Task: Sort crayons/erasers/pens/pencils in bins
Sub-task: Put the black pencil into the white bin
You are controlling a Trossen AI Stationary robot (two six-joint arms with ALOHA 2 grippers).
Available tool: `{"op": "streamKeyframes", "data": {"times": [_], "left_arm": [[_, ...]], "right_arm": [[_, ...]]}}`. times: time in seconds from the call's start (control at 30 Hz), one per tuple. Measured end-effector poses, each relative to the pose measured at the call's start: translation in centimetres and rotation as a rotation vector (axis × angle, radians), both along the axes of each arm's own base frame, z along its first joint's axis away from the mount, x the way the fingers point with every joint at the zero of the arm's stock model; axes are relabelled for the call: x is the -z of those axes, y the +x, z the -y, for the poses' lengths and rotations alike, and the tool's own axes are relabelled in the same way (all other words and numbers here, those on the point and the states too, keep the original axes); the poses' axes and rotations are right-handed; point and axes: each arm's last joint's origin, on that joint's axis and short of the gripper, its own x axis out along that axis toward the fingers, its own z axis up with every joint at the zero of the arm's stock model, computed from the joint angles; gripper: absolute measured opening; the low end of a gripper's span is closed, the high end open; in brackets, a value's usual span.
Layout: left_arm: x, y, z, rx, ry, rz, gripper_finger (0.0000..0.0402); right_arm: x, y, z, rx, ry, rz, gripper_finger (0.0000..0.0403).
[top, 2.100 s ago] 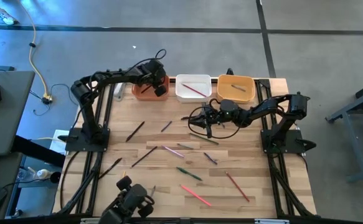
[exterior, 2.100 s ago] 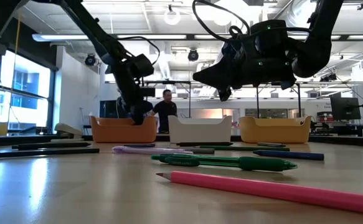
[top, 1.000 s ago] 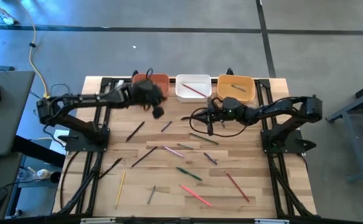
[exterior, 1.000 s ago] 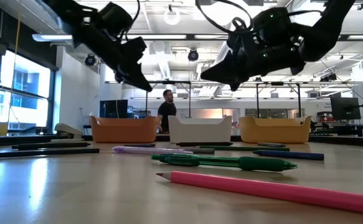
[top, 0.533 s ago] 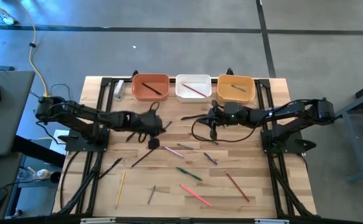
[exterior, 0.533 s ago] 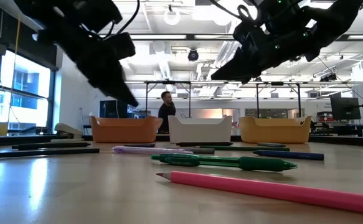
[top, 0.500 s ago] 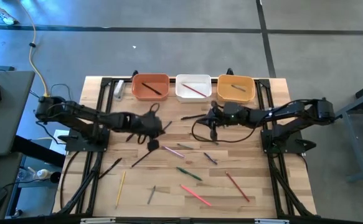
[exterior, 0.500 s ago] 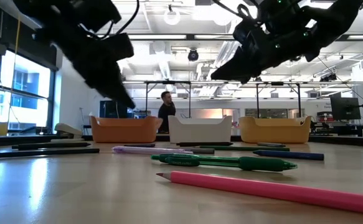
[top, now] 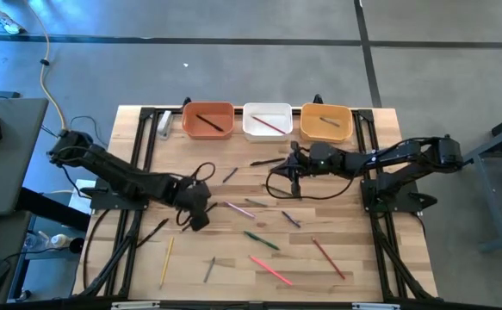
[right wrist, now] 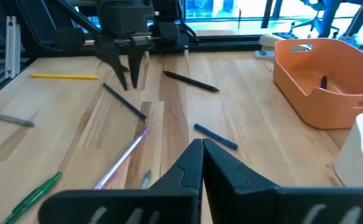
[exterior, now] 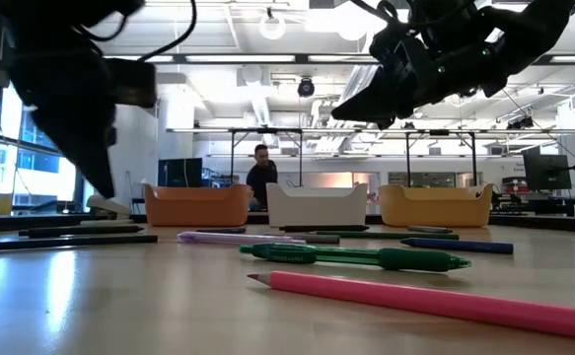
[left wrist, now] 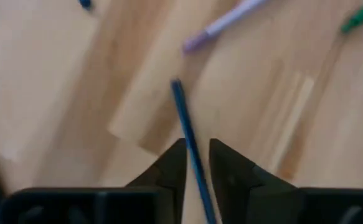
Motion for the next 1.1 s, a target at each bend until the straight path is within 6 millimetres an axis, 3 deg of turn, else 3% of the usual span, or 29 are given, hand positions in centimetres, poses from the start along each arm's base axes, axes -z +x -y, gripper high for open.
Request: {"op": "streamKeyframes", "data": {"times": [0.2,0.4,0.8,1.1], "left_arm": [[1.0,-0.6,2.1,-0.044,-0.109,-0.082,0.0123],[2.2,-0.9,3.5,-0.085,-0.116,-0.138,0.0137],[4.1,-0.6,3.7,-0.121,-0.061,-0.220,0.0086],[4.1,-0.6,3.7,-0.111,-0.050,-0.211,0.0012]], "right_arm": [[0.0,0.0,0.0,-0.003,-0.008,0.000,0.0000],[0.0,0.0,0.0,-0.003,-0.008,-0.001,0.0000],[0.0,0.0,0.0,-0.004,-0.008,-0.001,0.0000],[0.0,0.0,0.0,-0.003,-0.008,-0.001,0.0000]]}}
